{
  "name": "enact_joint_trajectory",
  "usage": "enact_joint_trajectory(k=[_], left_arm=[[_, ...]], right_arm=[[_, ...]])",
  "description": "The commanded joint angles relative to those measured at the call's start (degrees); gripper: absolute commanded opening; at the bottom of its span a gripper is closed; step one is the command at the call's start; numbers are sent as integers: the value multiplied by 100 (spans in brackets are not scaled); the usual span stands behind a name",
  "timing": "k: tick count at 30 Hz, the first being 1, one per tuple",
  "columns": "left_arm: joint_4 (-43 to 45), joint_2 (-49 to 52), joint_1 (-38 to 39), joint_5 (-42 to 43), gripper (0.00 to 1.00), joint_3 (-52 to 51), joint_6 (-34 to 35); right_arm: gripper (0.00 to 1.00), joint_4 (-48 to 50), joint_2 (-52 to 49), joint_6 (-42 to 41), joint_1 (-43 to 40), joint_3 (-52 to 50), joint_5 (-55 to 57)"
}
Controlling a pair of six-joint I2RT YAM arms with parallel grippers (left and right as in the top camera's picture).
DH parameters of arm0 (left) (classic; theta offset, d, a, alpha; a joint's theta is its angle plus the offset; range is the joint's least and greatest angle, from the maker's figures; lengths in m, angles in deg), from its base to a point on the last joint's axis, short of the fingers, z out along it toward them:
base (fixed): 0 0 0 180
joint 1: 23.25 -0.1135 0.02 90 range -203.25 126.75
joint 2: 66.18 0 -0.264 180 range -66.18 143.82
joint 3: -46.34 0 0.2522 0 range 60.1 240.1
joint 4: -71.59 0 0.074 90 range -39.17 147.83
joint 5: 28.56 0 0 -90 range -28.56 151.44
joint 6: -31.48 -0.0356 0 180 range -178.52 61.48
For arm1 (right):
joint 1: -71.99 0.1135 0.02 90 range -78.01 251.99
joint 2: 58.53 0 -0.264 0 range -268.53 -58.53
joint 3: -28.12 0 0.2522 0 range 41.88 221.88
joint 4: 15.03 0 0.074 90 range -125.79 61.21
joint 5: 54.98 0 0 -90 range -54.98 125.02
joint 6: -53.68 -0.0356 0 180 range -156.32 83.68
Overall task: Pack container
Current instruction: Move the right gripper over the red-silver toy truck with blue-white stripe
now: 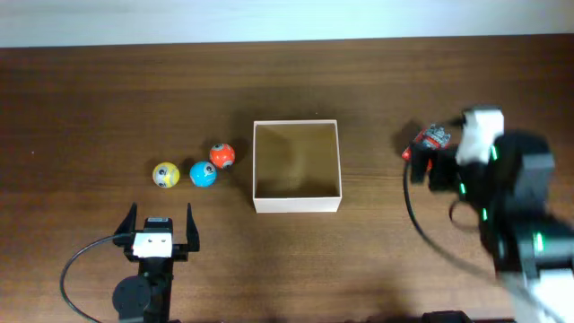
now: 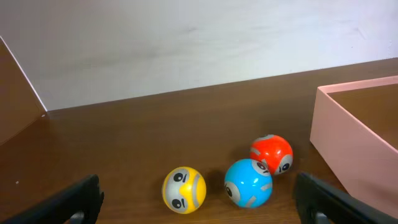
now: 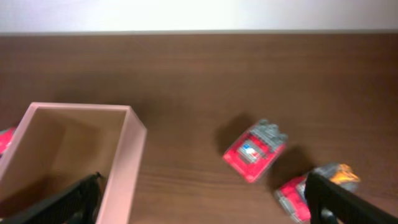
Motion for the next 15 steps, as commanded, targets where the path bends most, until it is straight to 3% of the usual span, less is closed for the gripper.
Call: enact_joint_trajectory(k=[1, 5, 15], left_arm=[[-11, -55, 2, 61, 99, -31, -72], [-11, -55, 2, 61, 99, -31, -72], [-11, -55, 2, 61, 99, -31, -72]], right_arm=[[99, 48, -883, -59, 20, 343, -780], [99, 544, -1947, -297, 17, 343, -1064], [99, 627, -3204, -3543, 13, 343, 1008]])
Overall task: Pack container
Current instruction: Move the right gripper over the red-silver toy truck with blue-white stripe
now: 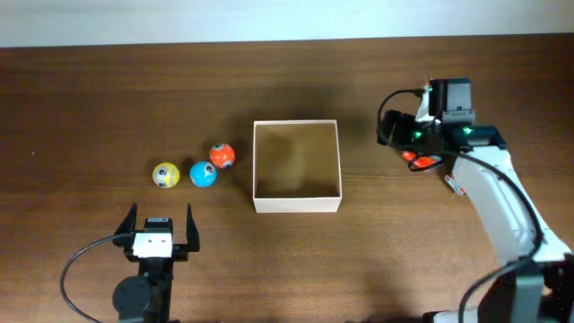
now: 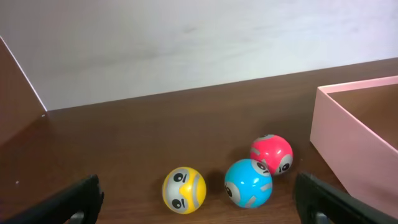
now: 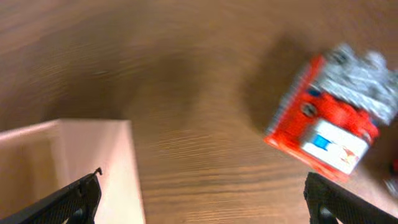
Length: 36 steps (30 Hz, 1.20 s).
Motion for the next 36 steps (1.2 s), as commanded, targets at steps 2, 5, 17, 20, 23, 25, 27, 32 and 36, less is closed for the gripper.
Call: enact_joint_trajectory(k=[2, 5, 17, 20, 23, 25, 27, 32, 36], left_arm=[[-9, -55, 2, 61, 99, -31, -70], [-9, -55, 2, 61, 99, -31, -70], [-9, -55, 2, 61, 99, -31, -70], [-9, -55, 2, 61, 99, -31, -70], [-9, -55, 2, 61, 99, -31, -70], [-9, -55, 2, 61, 99, -31, -70], [-9, -55, 2, 61, 99, -31, -70], [-9, -55, 2, 61, 99, -31, -70], [-9, -55, 2, 61, 99, -31, -70]], right_arm=[[99, -149, -125, -1742, 11, 85, 1285], [99, -153, -125, -1958, 11, 85, 1596], [99, -302, -323, -2426, 11, 37, 2391], [99, -212, -527, -2424, 11, 37, 2391], [99, -76, -767, -2424, 11, 37, 2389], [99, 28, -925, -2424, 9, 37, 2391], [99, 127, -1067, -2424, 0, 37, 2393], [99, 332, -1257, -2422, -162, 37, 2391], [99, 461, -1311, -2282, -387, 37, 2385]])
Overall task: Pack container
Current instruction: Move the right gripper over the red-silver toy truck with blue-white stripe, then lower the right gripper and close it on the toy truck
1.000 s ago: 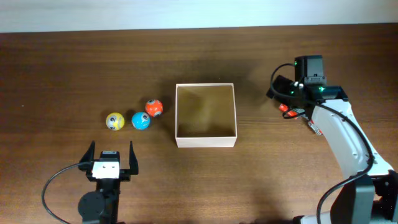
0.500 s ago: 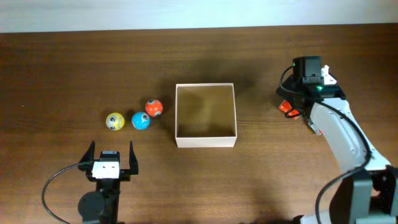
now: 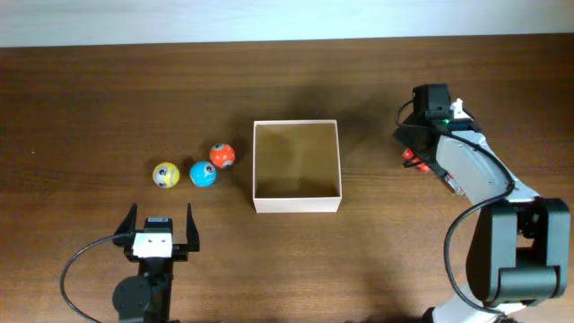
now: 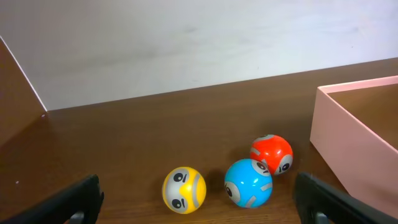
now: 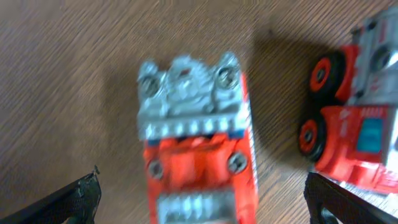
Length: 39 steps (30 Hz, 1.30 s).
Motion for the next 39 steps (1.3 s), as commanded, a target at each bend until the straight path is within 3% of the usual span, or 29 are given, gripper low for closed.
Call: enact_joint_trajectory(k=[1, 7, 17, 34, 39], left_arm=[[-9, -55, 2, 61, 99, -31, -72], [-9, -55, 2, 61, 99, -31, -72], [-9, -55, 2, 61, 99, -31, -72], [-9, -55, 2, 61, 99, -31, -72], [-9, -55, 2, 61, 99, -31, -72]], right_arm=[[99, 120, -83, 190, -264, 37, 136], [99, 256, -192, 511, -463, 37, 39], [100, 400, -192, 1032, -518, 37, -1211], [94, 597, -667, 1139, -750, 37, -1268], [83, 669, -667, 1224, -750, 37, -1290]])
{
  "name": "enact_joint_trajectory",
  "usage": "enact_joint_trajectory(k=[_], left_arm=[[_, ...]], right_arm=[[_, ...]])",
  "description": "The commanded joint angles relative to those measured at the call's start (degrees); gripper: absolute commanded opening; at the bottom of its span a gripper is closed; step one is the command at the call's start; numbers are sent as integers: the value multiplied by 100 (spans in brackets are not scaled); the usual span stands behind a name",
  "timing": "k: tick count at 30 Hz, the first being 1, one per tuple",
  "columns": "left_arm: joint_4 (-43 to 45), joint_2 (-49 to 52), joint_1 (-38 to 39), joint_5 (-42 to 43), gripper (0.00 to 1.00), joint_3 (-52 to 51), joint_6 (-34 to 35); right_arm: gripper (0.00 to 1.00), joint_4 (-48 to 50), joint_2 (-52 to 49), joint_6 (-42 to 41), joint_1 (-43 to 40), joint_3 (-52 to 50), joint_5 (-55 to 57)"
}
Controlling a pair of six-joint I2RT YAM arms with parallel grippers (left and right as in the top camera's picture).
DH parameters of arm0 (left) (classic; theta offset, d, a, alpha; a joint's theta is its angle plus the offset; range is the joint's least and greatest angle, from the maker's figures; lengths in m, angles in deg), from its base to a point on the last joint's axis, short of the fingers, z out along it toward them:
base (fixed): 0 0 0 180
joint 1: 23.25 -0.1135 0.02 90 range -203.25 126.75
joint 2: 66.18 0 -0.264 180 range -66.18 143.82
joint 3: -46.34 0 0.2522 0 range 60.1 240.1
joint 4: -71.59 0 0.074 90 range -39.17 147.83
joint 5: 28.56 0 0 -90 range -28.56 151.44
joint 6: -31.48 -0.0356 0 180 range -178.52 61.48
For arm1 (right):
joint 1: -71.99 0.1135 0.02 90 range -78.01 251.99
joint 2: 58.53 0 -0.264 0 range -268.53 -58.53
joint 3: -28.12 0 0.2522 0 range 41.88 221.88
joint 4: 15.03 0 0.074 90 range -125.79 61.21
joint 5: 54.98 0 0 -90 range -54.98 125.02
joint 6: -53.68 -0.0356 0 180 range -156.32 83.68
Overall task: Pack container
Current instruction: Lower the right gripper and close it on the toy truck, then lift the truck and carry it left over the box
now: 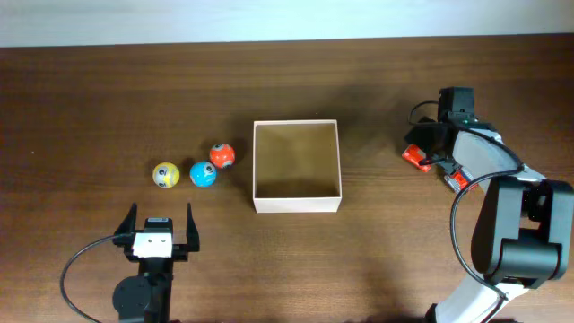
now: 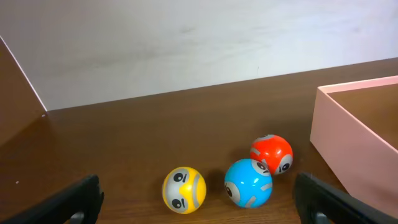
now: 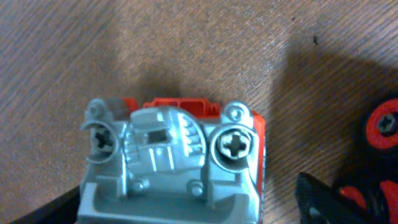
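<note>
The white open-topped box (image 1: 296, 205) stands mid-table. Right of it lies a red toy car with a grey underside (image 1: 413, 158) (image 3: 171, 155). My right gripper (image 1: 429, 148) (image 3: 196, 213) is open and low over it, one finger (image 3: 317, 200) on each side of the car and a gap showing at the right finger. A second red car (image 1: 454, 176) (image 3: 384, 124) lies just beside it. The yellow ball (image 2: 184, 190), blue ball (image 2: 248, 182) and red ball (image 2: 271, 154) sit left of the box. My left gripper (image 1: 161, 230) (image 2: 199, 210) is open and empty, in front of the balls.
The box's pink-looking wall (image 2: 348, 155) rises right of the balls in the left wrist view. The two cars lie close together, the second one's wheel next to my right finger. Bare brown table (image 1: 108, 99) surrounds everything.
My right gripper has come down closer onto the red car, whose grey underside now fills the wrist view between the open fingers. The left arm and balls are unchanged.
My right arm was first raised well back from the two cars. Then it was over them, then close above one car lying on its back, and now low around it with fingers open. The left gripper, balls and box stayed put.
</note>
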Motion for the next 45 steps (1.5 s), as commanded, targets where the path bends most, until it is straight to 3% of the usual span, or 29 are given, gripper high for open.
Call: enact_joint_trajectory(k=[1, 13, 29, 45], left_arm=[[-9, -55, 2, 61, 99, -31, -72], [-9, -55, 2, 61, 99, -31, -72], [-9, -55, 2, 61, 99, -31, -72], [-9, -55, 2, 61, 99, -31, -72]], right_arm=[[80, 35, -31, 114, -20, 37, -52], [52, -28, -31, 111, -15, 37, -52], [56, -151, -24, 269, -17, 59, -855], [52, -155, -13, 1421, -17, 640, -3698]])
